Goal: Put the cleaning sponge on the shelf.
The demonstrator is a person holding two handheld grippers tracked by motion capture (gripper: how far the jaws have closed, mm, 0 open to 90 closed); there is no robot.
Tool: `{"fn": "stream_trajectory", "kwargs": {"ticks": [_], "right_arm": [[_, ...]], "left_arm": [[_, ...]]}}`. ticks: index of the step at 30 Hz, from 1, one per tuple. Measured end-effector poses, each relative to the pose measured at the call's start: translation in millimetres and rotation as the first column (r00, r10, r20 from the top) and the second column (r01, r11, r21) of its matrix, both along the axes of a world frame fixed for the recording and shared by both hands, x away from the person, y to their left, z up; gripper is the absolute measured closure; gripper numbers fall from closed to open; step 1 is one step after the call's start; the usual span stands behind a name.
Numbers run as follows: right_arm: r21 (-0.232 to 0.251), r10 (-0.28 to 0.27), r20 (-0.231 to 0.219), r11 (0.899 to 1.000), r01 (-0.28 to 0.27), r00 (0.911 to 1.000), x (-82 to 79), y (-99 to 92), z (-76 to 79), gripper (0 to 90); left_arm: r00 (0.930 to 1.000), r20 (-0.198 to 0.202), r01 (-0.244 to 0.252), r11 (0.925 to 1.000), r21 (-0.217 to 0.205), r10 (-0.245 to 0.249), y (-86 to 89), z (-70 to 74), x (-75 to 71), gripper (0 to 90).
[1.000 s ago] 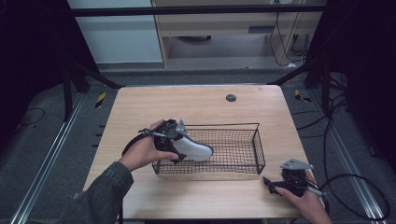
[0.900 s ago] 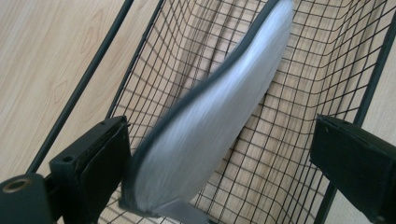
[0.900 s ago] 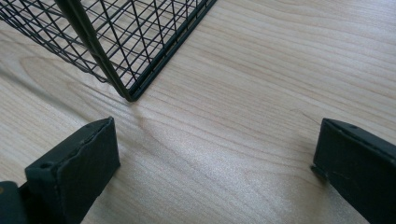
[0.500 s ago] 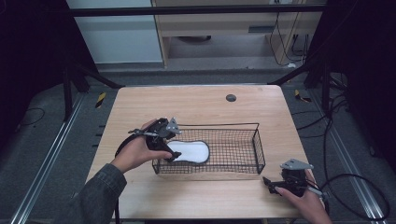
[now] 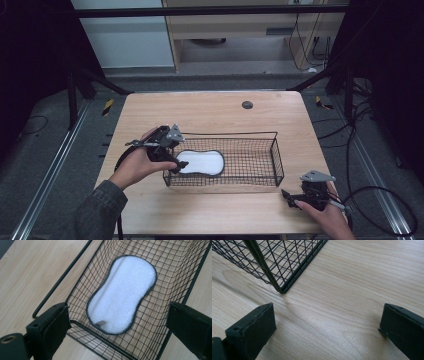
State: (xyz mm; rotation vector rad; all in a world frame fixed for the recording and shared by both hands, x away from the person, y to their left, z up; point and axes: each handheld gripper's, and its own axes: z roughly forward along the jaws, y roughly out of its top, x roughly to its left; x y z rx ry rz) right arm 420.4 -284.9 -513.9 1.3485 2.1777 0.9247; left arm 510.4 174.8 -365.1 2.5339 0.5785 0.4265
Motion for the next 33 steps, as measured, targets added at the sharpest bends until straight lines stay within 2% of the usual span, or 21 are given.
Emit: {"fn": "stream_trajectory", "kwargs": {"ticks": [6, 12, 18, 20, 21, 29, 33], "right_arm": [[0.000, 0.000, 0.000, 1.000, 0.000, 1.0000, 0.0, 0.0, 0.0, 0.5], [0.000, 0.000, 0.000, 1.000, 0.000, 1.0000, -0.1, 0.0, 0.0, 0.5], [0.000, 0.000, 0.003, 1.000, 0.000, 1.0000, -0.1, 0.0, -0.2, 0.5], [-0.001, 0.000, 0.002, 1.000, 0.000, 1.0000, -0.2, -0.1, 0.0, 0.5], [-0.001, 0.000, 0.002, 1.000, 0.000, 1.0000, -0.2, -0.1, 0.0, 0.5], [-0.001, 0.000, 0.002, 1.000, 0.000, 1.0000, -0.2, -0.1, 0.0, 0.5], [0.000, 0.000, 0.003, 1.000, 0.000, 1.0000, -0.2, 0.0, -0.2, 0.4]], "left_arm": [[0.9986, 0.010, -0.052, 0.9981, -0.031, 0.053, 18.4, 3.0, -0.5, 3.9], [0.9931, 0.016, -0.115, 0.9921, -0.049, 0.116, 40.1, 1.8, 0.5, 3.4], [0.9797, 0.025, -0.197, 0.9786, -0.059, 0.199, 62.7, -6.1, 4.9, 3.8], [0.9784, 0.027, -0.203, 0.9776, -0.054, 0.205, 66.1, -6.7, 5.8, 4.0], [0.9712, 0.022, -0.236, 0.9697, -0.065, 0.237, 74.7, -11.0, 8.1, 4.0], [0.9569, 0.002, -0.290, 0.9556, -0.053, 0.290, 94.2, -28.3, 12.0, 4.6], [0.9539, -0.002, -0.300, 0.9533, -0.036, 0.300, 98.9, -37.4, 12.6, 4.7]]}}
